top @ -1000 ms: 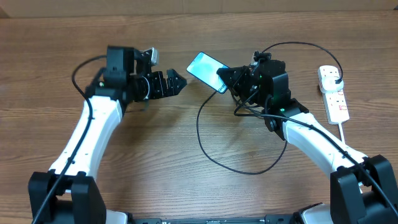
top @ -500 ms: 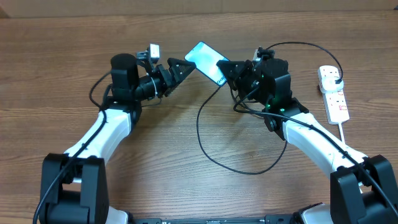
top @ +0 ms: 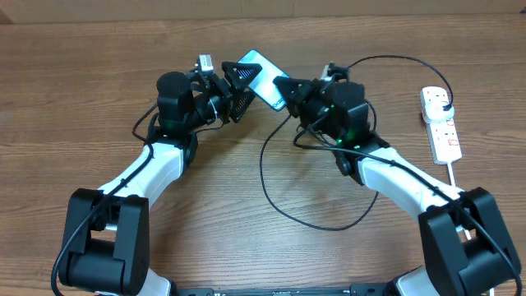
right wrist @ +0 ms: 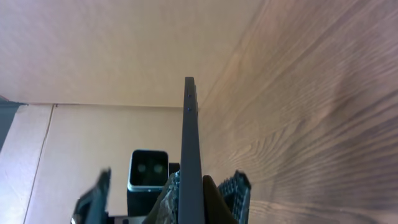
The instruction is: Plug charger to phone and switch on socket
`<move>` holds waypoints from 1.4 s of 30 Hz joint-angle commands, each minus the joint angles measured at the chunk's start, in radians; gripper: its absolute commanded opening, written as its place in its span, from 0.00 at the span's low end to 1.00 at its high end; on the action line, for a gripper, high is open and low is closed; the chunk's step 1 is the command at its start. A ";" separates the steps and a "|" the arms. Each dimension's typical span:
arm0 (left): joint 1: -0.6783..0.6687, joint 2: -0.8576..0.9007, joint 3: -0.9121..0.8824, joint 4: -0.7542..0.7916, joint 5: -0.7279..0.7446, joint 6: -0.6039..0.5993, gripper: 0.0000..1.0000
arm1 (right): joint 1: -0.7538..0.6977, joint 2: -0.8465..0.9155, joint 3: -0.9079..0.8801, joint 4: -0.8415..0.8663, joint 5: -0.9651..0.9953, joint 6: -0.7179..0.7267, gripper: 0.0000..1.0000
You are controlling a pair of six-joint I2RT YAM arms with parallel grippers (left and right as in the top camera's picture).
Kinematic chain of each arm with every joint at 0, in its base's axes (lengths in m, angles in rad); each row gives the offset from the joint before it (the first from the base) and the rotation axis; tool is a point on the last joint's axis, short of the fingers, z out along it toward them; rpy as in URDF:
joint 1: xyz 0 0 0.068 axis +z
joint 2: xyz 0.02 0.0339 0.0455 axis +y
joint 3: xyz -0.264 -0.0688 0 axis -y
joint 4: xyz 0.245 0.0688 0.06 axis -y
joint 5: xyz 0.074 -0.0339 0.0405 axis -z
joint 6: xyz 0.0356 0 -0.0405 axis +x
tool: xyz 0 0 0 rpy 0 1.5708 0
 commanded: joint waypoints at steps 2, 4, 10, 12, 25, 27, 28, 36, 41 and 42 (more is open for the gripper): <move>-0.009 0.013 -0.005 0.062 -0.068 -0.137 1.00 | 0.026 0.028 0.023 0.046 0.035 0.054 0.04; -0.009 0.013 -0.005 0.117 -0.074 -0.161 1.00 | 0.039 0.038 0.023 0.064 0.040 0.069 0.04; -0.009 0.013 -0.005 0.156 -0.074 -0.201 1.00 | 0.063 0.044 0.023 0.080 0.073 0.085 0.04; -0.009 0.013 -0.005 0.145 -0.067 -0.201 1.00 | 0.064 0.044 0.023 0.091 0.068 0.089 0.04; -0.006 0.013 -0.005 0.145 -0.028 -0.168 0.88 | 0.083 0.044 0.023 0.074 0.042 0.096 0.04; -0.006 0.013 -0.005 0.145 -0.027 -0.164 0.87 | 0.084 0.044 0.023 0.075 0.023 0.096 0.04; -0.006 0.013 -0.005 0.145 -0.027 -0.164 0.86 | 0.084 0.044 0.023 0.074 0.013 0.096 0.04; -0.006 0.013 -0.005 0.109 -0.027 -0.164 0.63 | 0.084 0.044 0.023 0.074 -0.026 0.096 0.04; -0.006 0.013 -0.005 0.046 -0.028 -0.165 0.51 | 0.084 0.044 0.023 0.074 -0.076 0.096 0.04; -0.006 0.013 -0.005 0.045 -0.028 -0.165 0.51 | 0.085 0.044 0.023 0.074 -0.086 0.096 0.04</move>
